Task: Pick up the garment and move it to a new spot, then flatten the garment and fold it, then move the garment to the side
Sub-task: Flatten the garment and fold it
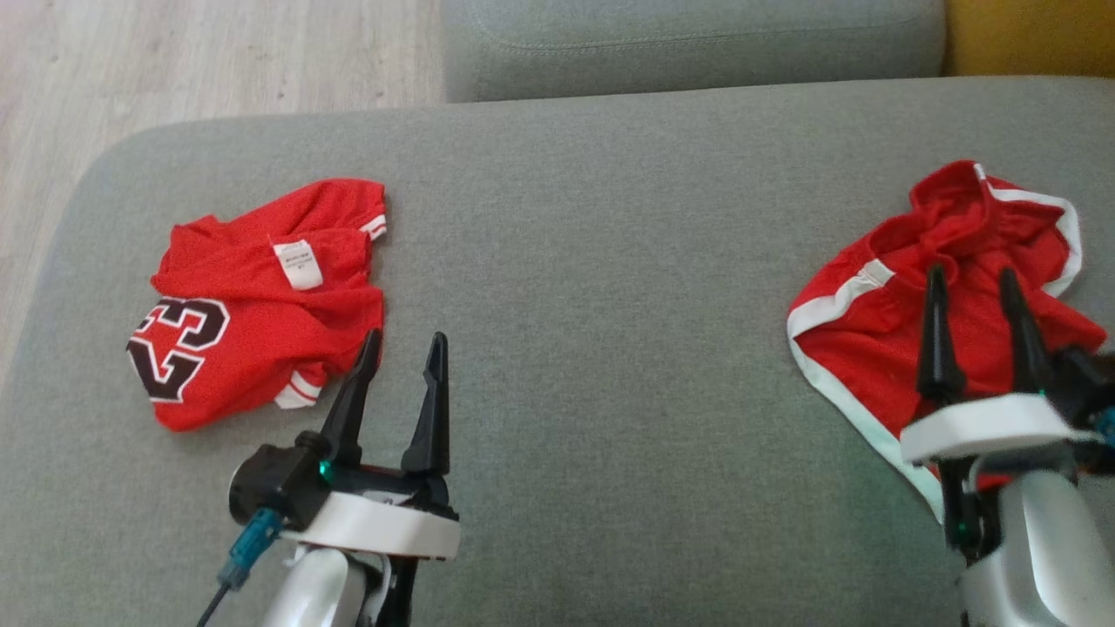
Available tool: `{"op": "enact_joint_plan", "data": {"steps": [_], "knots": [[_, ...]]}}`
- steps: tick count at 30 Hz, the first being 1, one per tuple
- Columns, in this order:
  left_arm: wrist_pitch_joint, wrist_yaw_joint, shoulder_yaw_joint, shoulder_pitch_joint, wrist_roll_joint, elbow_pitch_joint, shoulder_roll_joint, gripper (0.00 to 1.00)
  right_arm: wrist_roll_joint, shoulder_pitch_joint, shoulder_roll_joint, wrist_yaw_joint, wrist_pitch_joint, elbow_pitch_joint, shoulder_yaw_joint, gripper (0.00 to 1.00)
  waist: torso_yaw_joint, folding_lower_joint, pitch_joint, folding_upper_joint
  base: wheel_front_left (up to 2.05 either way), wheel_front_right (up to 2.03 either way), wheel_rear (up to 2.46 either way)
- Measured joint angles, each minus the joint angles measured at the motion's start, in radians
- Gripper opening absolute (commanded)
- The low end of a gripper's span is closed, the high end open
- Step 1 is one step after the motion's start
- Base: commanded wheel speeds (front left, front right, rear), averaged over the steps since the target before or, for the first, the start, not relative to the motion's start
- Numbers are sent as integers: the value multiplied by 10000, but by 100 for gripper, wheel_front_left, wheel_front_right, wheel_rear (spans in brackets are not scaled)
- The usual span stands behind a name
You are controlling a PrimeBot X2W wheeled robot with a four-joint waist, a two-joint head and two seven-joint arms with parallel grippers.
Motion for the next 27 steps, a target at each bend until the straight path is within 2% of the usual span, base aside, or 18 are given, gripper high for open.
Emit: {"op": "enact_joint_plan", "data": {"steps": [5,10,14,23,26,27], "knots": [[0,-6,-8,-4,0,-19,-29,100,270,391,-2,0,121,42,12,100,166,1,187,0,0,0,0],[0,-12,-23,-56,0,-21,-35,100,713,-375,-4,0,754,984,-382,100,435,2,622,0,0,0,0],[0,-86,-59,-302,0,-13,-46,100,869,-1138,-6,0,1003,2182,-895,100,689,2,915,0,0,0,0],[0,-94,-102,-647,-12,-2,-79,100,-571,-2486,-10,0,838,4174,-1893,100,1258,3,1488,0,0,0,0],[0,-171,-107,-647,-497,2,-90,100,-995,-2763,-23,0,792,4663,-2130,100,1370,3,1605,0,0,0,0],[0,-171,-132,-652,-566,2,-90,100,-1151,-2838,-19,0,759,4805,-2207,84,1398,3,1627,0,0,0,0]]}}
